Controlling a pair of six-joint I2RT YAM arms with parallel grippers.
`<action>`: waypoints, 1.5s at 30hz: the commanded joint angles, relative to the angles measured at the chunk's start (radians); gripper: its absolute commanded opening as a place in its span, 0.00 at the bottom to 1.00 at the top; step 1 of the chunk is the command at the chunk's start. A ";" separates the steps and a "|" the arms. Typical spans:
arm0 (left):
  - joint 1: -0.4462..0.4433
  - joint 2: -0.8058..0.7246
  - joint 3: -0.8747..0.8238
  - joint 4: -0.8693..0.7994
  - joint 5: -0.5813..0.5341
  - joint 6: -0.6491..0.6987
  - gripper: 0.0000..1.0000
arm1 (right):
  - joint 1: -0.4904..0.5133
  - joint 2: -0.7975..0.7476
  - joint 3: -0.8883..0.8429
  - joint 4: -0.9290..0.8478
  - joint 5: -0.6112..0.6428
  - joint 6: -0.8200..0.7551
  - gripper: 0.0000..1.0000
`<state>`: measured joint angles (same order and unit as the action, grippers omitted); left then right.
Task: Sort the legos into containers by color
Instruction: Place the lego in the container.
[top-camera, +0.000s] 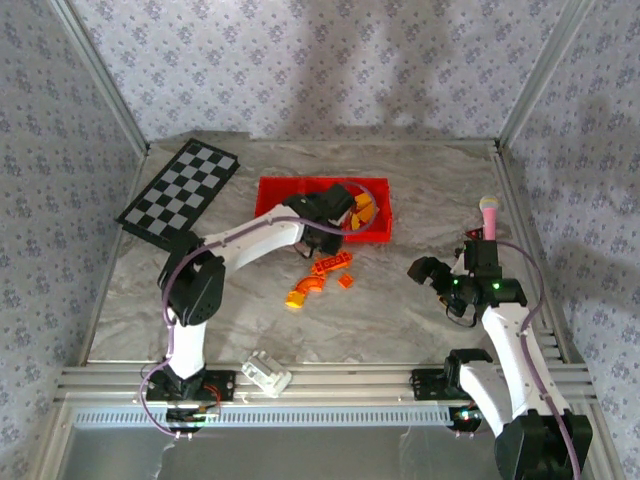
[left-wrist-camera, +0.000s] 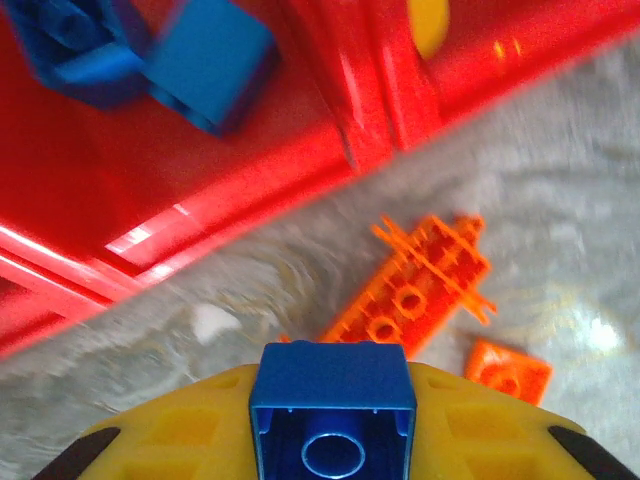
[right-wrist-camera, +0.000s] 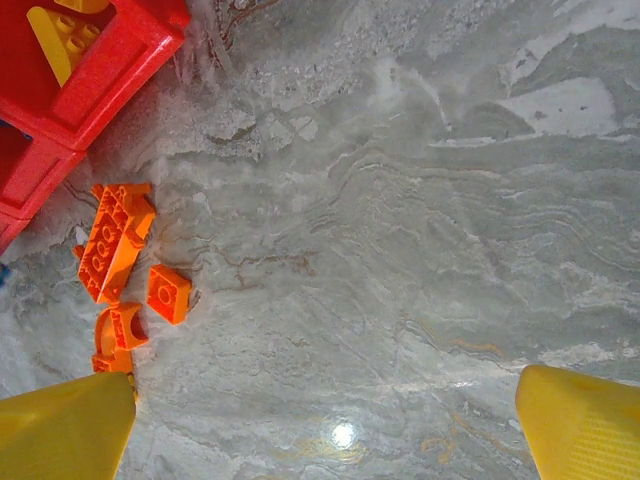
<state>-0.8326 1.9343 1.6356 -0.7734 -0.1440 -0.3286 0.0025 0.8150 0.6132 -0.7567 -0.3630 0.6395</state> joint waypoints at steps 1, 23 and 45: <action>0.027 0.016 0.109 0.027 -0.042 -0.024 0.33 | 0.000 0.000 0.044 -0.052 0.014 -0.003 1.00; 0.219 0.399 0.556 0.017 0.125 -0.036 0.40 | -0.015 -0.004 0.090 -0.146 0.028 -0.074 1.00; 0.217 0.071 0.140 0.160 0.237 0.068 0.79 | -0.013 0.048 0.063 -0.056 0.030 -0.038 1.00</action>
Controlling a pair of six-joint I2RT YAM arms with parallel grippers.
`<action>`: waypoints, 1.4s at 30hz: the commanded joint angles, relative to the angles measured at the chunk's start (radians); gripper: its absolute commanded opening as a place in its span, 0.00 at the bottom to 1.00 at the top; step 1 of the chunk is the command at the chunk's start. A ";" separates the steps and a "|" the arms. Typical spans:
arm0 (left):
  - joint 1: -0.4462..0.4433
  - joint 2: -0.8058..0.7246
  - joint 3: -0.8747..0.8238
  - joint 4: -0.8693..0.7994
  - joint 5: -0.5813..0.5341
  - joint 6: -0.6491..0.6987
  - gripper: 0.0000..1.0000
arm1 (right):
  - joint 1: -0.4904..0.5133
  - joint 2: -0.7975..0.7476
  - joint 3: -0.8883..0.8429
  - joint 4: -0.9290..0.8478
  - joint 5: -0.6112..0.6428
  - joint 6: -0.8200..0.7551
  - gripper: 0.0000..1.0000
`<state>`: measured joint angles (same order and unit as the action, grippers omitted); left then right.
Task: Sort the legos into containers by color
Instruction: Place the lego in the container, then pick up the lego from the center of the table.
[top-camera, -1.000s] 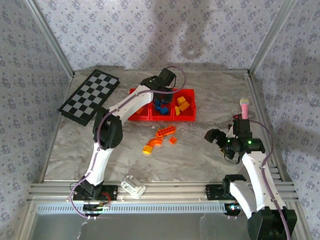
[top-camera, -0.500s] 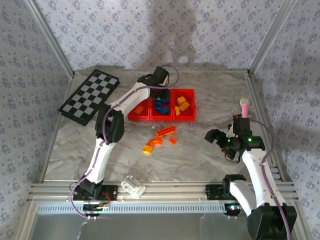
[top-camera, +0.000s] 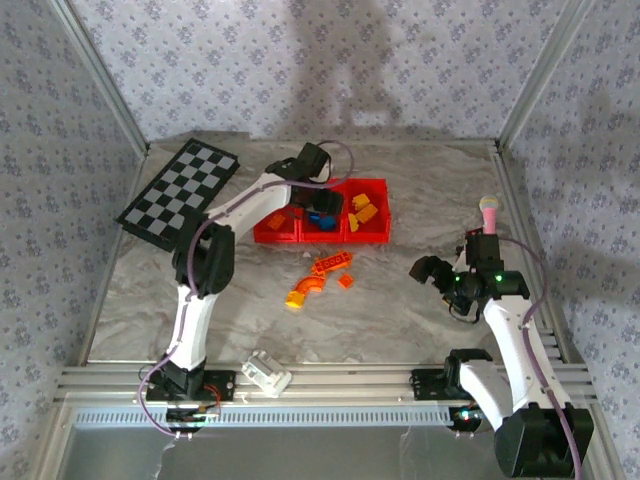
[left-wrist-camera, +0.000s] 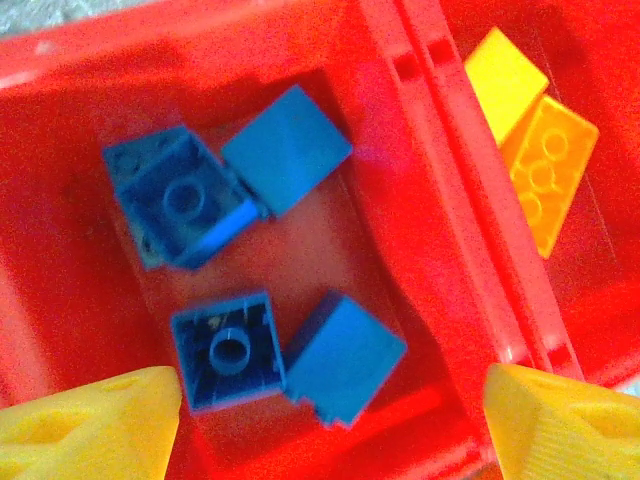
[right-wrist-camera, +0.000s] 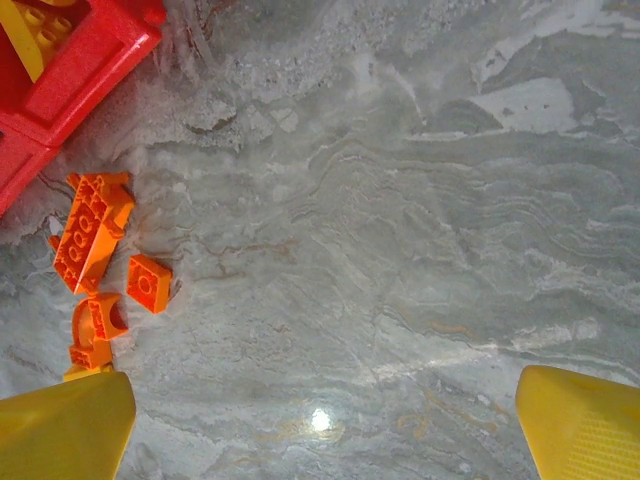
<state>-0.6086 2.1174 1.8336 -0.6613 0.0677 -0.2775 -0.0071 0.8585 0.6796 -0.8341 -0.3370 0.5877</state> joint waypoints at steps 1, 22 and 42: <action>-0.010 -0.139 -0.092 0.055 0.025 0.017 0.79 | -0.004 0.006 -0.005 0.027 0.003 0.017 1.00; -0.234 -0.305 -0.383 -0.092 0.087 0.297 0.80 | 0.034 0.036 -0.026 0.098 -0.010 0.061 1.00; -0.243 -0.011 -0.137 -0.211 -0.088 0.422 0.73 | 0.037 0.014 -0.026 0.059 0.000 0.050 1.00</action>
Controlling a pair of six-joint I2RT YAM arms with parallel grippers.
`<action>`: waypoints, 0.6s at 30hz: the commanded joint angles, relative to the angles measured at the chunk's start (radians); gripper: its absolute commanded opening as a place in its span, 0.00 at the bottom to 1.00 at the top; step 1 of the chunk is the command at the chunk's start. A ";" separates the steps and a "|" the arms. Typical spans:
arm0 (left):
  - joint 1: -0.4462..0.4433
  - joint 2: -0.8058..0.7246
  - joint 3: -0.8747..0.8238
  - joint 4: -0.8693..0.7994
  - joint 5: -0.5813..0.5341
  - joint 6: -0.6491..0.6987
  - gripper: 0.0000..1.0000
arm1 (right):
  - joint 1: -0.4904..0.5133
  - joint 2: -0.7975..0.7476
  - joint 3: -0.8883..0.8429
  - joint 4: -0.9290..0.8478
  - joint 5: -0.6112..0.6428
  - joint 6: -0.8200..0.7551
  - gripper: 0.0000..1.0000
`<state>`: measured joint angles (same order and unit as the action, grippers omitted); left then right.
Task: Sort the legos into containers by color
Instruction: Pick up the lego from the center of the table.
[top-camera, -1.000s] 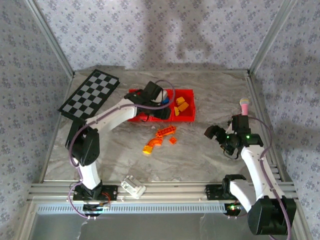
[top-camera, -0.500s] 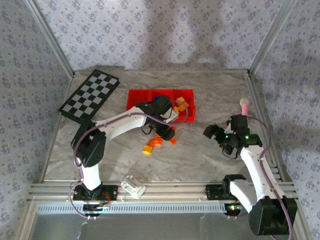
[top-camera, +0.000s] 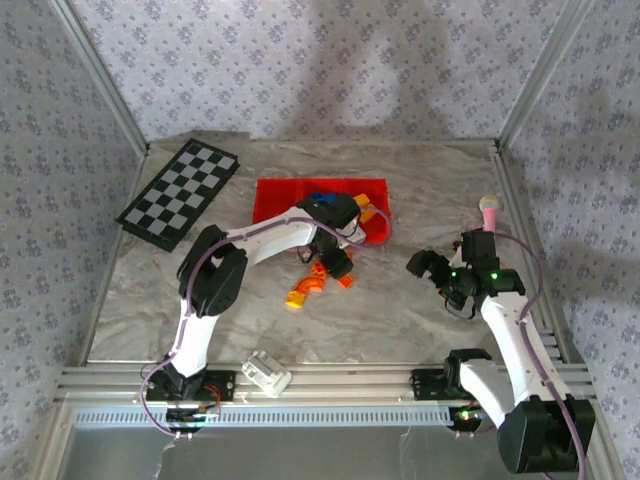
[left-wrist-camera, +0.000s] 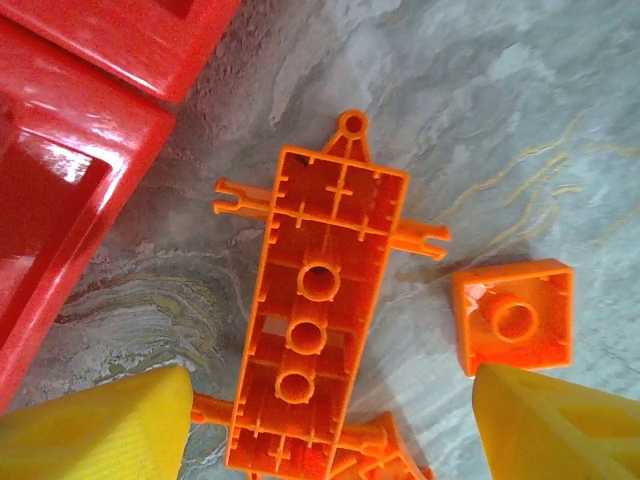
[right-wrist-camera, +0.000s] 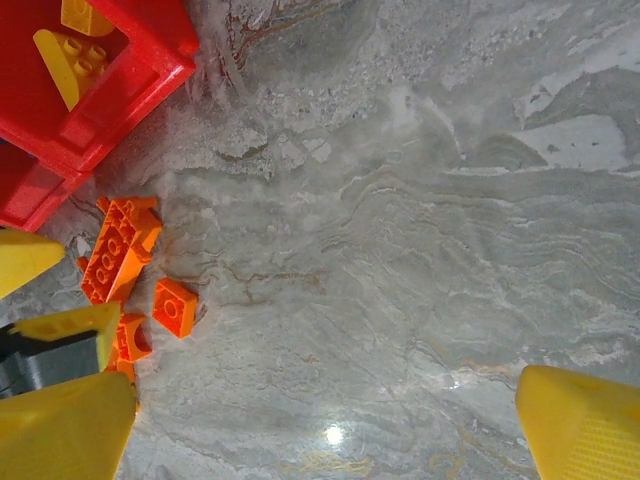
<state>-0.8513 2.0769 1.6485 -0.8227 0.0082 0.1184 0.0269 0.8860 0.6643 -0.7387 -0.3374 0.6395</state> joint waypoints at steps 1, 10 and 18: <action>-0.002 0.040 0.057 -0.055 -0.033 0.029 0.72 | 0.003 -0.012 -0.012 -0.036 0.000 -0.002 1.00; 0.014 0.103 0.110 -0.061 -0.057 0.061 0.67 | 0.000 -0.005 -0.005 -0.039 -0.006 -0.002 1.00; 0.023 0.154 0.164 -0.091 -0.059 0.083 0.64 | -0.001 -0.009 -0.005 -0.050 -0.014 -0.002 1.00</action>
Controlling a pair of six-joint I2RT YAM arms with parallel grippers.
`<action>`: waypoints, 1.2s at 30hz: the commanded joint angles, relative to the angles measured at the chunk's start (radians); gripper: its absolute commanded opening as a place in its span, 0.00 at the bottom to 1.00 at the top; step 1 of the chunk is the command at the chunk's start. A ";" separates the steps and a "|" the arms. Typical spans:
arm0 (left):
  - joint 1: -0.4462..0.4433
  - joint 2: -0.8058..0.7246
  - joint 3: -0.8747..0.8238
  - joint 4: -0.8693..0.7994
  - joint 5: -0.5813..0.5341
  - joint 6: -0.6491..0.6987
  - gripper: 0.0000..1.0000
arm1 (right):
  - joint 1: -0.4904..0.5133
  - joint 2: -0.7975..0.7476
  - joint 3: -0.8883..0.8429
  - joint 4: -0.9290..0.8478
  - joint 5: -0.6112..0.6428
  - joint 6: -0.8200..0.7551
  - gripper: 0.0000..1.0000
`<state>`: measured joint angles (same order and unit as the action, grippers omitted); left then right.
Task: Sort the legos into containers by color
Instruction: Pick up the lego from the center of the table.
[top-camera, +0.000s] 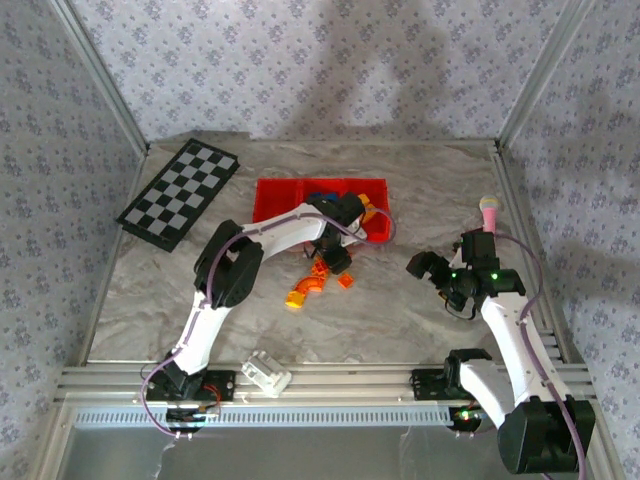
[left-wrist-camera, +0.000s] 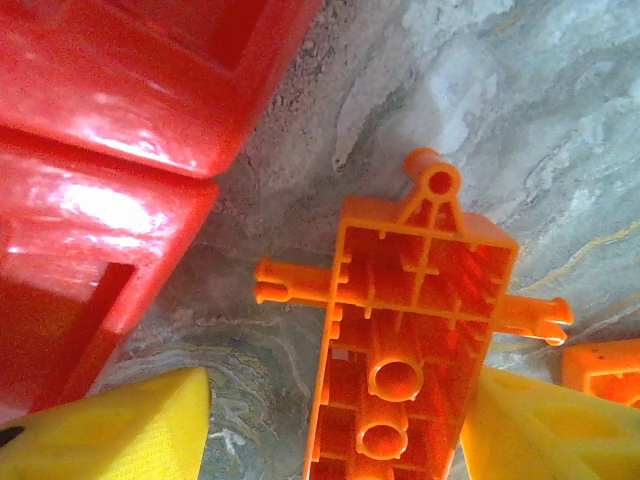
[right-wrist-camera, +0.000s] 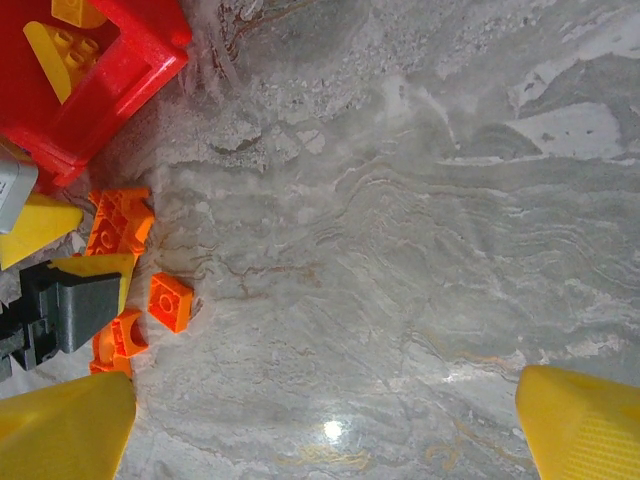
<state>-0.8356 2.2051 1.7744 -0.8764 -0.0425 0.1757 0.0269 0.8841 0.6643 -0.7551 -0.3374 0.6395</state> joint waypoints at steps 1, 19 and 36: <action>0.009 0.031 0.044 -0.042 -0.003 0.025 0.63 | -0.003 -0.007 -0.004 -0.034 -0.015 -0.002 1.00; 0.017 0.056 0.036 -0.052 0.012 -0.039 0.46 | -0.009 -0.008 -0.015 -0.035 -0.025 -0.040 1.00; 0.018 -0.056 -0.015 -0.068 0.002 -0.127 0.23 | -0.012 -0.027 -0.020 -0.038 -0.025 -0.040 1.00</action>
<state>-0.8238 2.2166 1.7729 -0.9150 -0.0456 0.0738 0.0193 0.8684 0.6548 -0.7753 -0.3557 0.6128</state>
